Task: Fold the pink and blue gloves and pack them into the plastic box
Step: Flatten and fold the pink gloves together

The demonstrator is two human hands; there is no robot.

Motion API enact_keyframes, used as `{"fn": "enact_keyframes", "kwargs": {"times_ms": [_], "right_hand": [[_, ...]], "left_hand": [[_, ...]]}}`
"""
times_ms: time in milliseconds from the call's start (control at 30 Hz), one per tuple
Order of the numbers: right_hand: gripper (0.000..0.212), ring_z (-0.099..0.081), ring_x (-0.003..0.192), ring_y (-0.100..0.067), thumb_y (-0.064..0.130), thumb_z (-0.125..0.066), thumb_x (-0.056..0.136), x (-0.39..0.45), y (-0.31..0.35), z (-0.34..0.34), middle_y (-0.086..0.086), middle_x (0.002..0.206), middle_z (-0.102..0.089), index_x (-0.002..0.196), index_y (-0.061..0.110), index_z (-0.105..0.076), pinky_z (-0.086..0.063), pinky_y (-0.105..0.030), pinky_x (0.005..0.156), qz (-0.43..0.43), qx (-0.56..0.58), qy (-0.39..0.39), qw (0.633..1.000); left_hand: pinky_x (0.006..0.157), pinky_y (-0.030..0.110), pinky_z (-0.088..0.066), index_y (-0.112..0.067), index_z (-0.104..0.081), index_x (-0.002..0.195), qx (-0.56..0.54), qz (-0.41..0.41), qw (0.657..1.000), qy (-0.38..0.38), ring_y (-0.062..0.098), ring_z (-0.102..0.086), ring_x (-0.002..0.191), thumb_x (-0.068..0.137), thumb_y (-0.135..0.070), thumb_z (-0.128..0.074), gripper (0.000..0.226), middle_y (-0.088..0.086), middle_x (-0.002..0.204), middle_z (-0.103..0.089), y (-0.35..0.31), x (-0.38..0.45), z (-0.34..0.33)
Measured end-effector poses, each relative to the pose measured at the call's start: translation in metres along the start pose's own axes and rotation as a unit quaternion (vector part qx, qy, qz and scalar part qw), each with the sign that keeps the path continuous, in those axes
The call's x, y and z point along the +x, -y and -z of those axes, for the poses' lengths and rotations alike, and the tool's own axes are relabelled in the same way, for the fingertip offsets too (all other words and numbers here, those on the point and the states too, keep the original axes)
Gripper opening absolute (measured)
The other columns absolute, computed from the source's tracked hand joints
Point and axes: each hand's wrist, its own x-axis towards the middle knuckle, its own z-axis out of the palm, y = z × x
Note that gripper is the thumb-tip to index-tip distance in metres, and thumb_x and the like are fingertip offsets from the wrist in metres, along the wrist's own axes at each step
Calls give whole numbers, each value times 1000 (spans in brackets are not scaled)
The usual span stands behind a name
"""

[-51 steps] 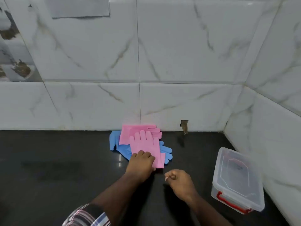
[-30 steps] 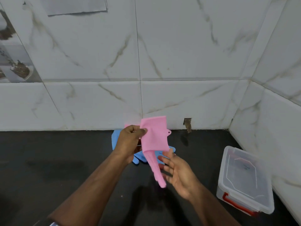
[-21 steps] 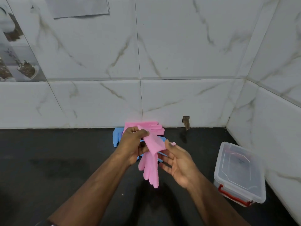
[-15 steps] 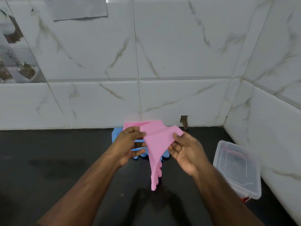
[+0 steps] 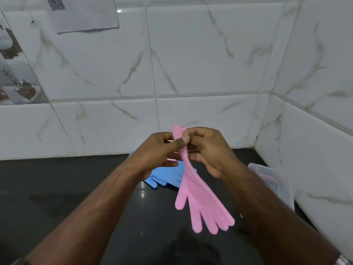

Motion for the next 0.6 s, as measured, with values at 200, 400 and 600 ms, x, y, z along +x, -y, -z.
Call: {"fn": "enact_keyframes", "kwargs": {"times_ms": [200, 400, 600], "right_hand": [[12, -73, 71, -20, 13, -66, 88, -4, 12, 23, -8, 86, -77, 91, 19, -76, -58, -33, 66, 67, -76, -38, 994], [40, -69, 106, -13, 33, -75, 80, -8, -22, 45, 6, 113, -74, 117, 23, -68, -55, -33, 88, -27, -88, 59, 994], [17, -74, 86, -25, 19, -80, 78, 1, -18, 38, -5, 92, -77, 94, 15, -75, -59, -37, 69, 37, -56, -17, 998]], "left_hand": [[73, 38, -59, -9, -76, 104, -59, 3, 994, -88, 25, -71, 84, 100, -24, -59, 23, 9, 92, -77, 1, 8, 5], [85, 42, -54, -2, -68, 120, -120, 8, 993, 0, 26, -64, 93, 97, -28, -59, 36, 14, 108, -71, 2, 10, 10], [78, 34, -60, -26, -74, 106, 75, -46, 992, -87, 22, -71, 95, 90, -30, -71, 17, 0, 104, -75, -10, 5, 22]]}}
